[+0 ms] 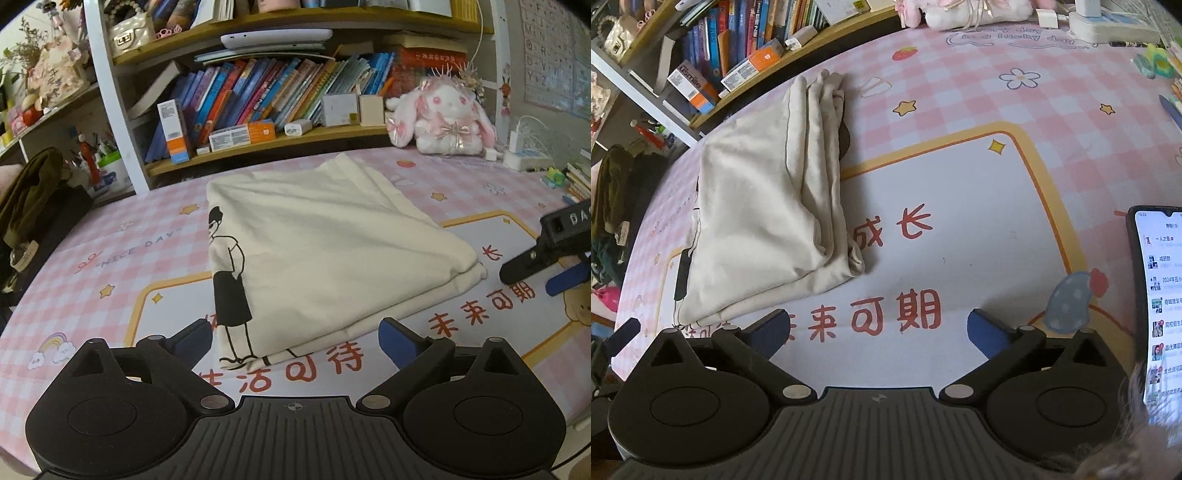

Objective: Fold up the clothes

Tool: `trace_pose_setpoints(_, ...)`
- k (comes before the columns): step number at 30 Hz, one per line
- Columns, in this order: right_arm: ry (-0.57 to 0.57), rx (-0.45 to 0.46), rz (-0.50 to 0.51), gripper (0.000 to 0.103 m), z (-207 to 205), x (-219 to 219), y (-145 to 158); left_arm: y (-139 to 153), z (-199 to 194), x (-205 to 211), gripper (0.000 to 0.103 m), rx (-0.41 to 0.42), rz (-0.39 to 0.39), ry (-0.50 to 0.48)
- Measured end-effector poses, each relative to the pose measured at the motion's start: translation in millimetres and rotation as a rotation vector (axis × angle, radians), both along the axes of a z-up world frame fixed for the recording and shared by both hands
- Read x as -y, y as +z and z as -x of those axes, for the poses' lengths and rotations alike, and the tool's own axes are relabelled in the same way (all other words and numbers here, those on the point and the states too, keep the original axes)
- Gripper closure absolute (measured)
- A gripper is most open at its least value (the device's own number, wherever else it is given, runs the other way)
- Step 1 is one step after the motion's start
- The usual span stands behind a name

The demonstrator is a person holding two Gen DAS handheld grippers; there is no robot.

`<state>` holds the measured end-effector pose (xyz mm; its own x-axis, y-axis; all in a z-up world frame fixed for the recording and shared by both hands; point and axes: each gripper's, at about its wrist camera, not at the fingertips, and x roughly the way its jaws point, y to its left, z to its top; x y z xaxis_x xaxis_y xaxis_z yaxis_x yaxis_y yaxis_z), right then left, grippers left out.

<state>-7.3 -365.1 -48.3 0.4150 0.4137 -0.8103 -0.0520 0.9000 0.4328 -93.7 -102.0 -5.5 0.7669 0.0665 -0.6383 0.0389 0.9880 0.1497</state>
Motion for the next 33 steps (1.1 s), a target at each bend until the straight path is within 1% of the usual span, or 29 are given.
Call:
trace_pose_setpoints(2, -0.007, 0.0, -0.033, 0.0, -0.6, 2.9, -0.5, 0.3, 1.5, -0.6, 0.005, -0.003, -0.005, 0.004)
trace_pose_setpoints(5, -0.023, -0.014, -0.14, 0.0, -2.2, 10.3, -3.1, 1.1, 3.5, -0.1, 0.005, -0.007, -0.013, 0.007)
trace_pose_setpoints(7, -0.035, -0.024, -0.193, 0.0, -3.5, 13.2, -4.3, 1.2, 4.8, 0.4, 0.005, -0.011, -0.017, 0.005)
trace_pose_setpoints(9, -0.034, -0.026, -0.219, 0.0, -5.4, 14.0, -4.6, 1.0, 6.1, 1.0, 0.004, -0.018, -0.019, 0.001)
trace_pose_setpoints(17, -0.03, -0.023, -0.255, 0.0, -9.9, 13.6, -5.7, -1.0, 6.7, 0.9, 0.004, -0.037, -0.018, 0.006)
trace_pose_setpoints(19, -0.03, -0.034, -0.292, 0.0, -11.8, 15.2, -8.3, -0.9, 6.3, 2.2, 0.004, -0.041, -0.024, 0.003)
trace_pose_setpoints(22, -0.04, -0.07, -0.391, 0.0, -15.9, 20.3, -15.0, 0.0, 5.4, 4.8, 0.004, -0.041, -0.033, -0.009)
trace_pose_setpoints(24, -0.051, -0.088, -0.446, 0.005, -18.9, 23.0, -18.8, 0.7, 4.0, 6.8, 0.004, -0.039, -0.041, -0.023)
trace_pose_setpoints(26, -0.063, -0.102, -0.481, 0.018, -22.9, 23.8, -22.1, 1.2, 2.2, 9.1, 0.004, -0.037, -0.05, -0.041)
trace_pose_setpoints(28, -0.068, -0.123, -0.493, 0.042, -27.6, 21.3, -25.8, 1.0, 0.4, 11.4, 0.004, -0.039, -0.058, -0.061)
trace_pose_setpoints(31, -0.075, -0.15, -0.497, 0.055, -35.0, 14.4, -30.9, -0.8, -2.5, 15.3, 0.004, -0.044, -0.075, -0.105)
trace_pose_setpoints(33, -0.084, -0.155, -0.5, 0.058, -40.3, 10.0, -33.1, -3.0, -4.6, 20.0, 0.004, -0.047, -0.092, -0.144)
